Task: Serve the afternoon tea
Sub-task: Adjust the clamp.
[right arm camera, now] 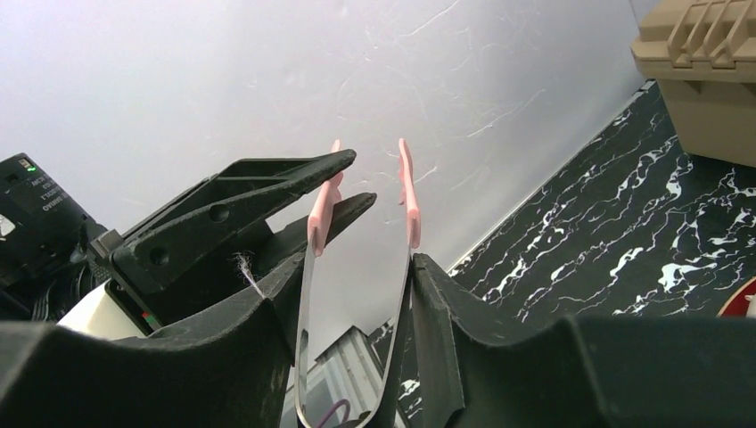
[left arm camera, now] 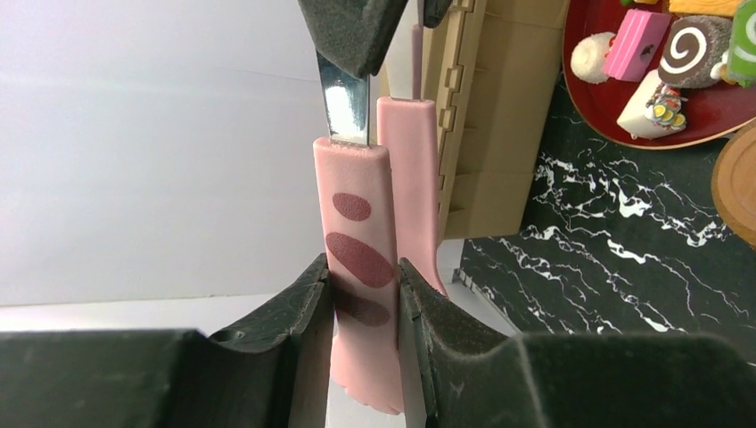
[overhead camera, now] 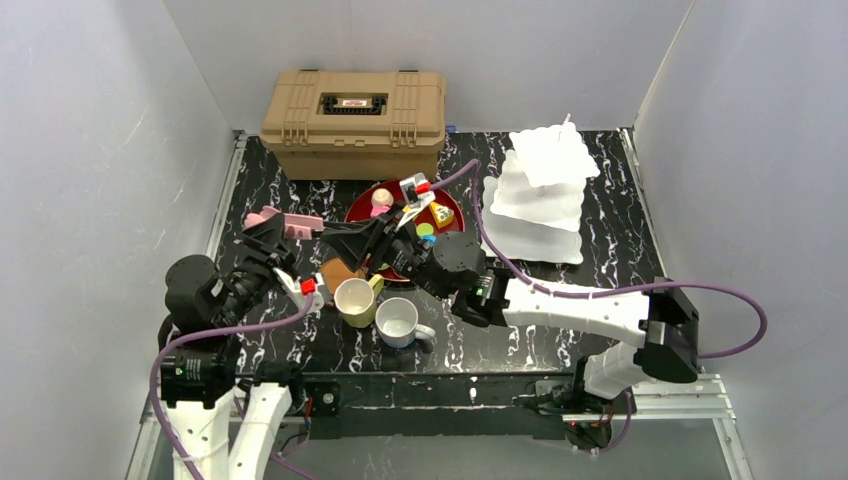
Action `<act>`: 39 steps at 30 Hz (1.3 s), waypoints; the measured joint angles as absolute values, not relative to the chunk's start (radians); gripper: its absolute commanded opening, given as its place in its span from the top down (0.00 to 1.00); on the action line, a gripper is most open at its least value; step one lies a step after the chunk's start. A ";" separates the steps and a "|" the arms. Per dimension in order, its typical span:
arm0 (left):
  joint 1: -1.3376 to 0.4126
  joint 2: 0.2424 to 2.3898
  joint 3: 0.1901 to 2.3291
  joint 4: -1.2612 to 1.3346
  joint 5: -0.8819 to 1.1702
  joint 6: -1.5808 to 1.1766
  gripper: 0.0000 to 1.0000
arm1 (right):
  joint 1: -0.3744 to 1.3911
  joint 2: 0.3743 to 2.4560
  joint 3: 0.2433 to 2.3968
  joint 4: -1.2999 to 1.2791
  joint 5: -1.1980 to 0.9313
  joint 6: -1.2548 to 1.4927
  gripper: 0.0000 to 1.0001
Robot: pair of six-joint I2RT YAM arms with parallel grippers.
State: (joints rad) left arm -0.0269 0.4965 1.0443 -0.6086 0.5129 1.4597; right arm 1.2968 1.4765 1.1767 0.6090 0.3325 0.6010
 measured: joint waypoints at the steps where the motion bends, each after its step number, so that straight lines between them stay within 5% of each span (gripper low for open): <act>1: -0.027 0.493 1.042 -0.609 0.515 1.464 0.59 | 1.298 1.473 1.176 0.607 0.330 0.598 0.50; 6: -0.035 0.486 1.042 -0.623 0.600 1.493 0.16 | 1.296 1.431 1.139 0.599 0.342 0.576 0.52; 9: -0.035 0.486 1.044 -0.639 0.633 1.488 0.03 | 1.291 1.395 1.109 0.579 0.354 0.556 0.52; 30: -0.036 0.677 1.200 -0.758 0.587 1.063 0.02 | 1.290 0.865 0.879 0.020 0.617 0.300 0.48; 39: -0.036 0.689 1.200 -0.766 0.569 0.956 0.02 | 1.288 0.904 0.846 -0.125 0.735 0.228 0.44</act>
